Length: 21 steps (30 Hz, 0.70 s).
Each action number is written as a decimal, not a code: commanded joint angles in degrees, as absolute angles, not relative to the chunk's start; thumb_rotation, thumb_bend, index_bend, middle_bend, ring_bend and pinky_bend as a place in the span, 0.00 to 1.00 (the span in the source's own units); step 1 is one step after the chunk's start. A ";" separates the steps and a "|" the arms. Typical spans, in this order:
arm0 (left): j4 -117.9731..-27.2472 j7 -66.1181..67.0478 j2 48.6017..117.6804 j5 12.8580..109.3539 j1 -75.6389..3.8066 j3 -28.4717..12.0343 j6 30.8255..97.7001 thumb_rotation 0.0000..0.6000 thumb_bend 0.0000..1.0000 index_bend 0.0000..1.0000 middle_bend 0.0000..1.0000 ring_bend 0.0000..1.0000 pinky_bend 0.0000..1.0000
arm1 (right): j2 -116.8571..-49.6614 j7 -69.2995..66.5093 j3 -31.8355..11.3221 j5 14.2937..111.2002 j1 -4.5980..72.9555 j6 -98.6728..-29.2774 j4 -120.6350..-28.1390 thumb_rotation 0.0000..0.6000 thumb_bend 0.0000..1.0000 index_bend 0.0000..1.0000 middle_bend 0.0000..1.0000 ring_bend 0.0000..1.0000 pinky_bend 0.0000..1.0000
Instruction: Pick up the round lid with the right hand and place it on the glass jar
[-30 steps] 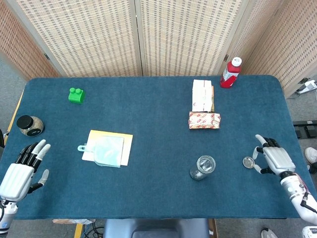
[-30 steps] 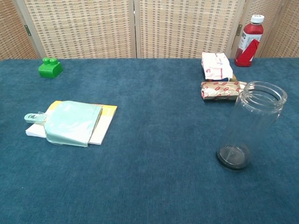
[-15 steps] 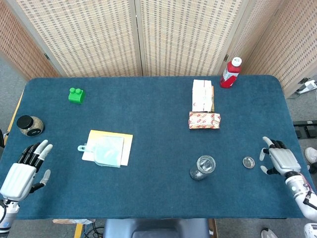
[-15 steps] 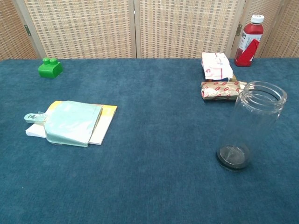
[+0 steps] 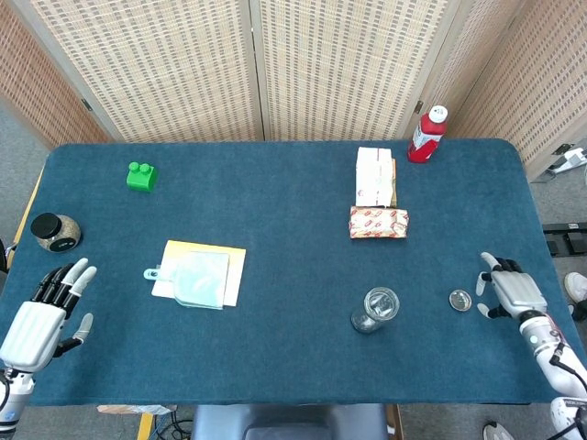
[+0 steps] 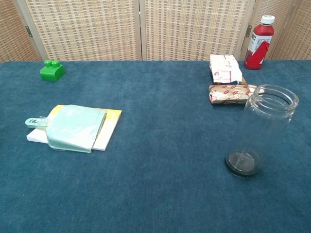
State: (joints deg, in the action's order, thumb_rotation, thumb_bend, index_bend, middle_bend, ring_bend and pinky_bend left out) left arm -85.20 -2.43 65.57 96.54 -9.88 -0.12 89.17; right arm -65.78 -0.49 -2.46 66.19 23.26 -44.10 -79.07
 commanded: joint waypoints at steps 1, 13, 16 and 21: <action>-85.22 -2.63 65.46 96.55 -9.81 -0.17 89.38 1.00 0.45 0.00 0.00 0.00 0.07 | -66.36 -0.37 -2.42 66.08 23.61 -43.61 -78.52 1.00 0.33 0.51 0.00 0.00 0.00; -85.58 -3.53 64.96 96.99 -9.55 -0.11 90.14 1.00 0.45 0.00 0.00 0.00 0.07 | -68.87 -0.06 -2.22 65.38 24.78 -41.67 -75.83 1.00 0.33 0.52 0.00 0.00 0.00; -85.69 -3.69 64.86 97.22 -9.46 -0.04 90.40 1.00 0.45 0.00 0.00 0.00 0.07 | -69.50 -0.17 -2.16 65.23 25.01 -41.18 -75.00 1.00 0.33 0.52 0.00 0.00 0.00; -85.71 -3.97 64.77 97.21 -9.43 -0.09 90.48 1.00 0.45 0.00 0.00 0.00 0.07 | -70.53 -0.56 -2.12 65.23 25.37 -40.43 -73.65 1.00 0.33 0.52 0.00 0.00 0.00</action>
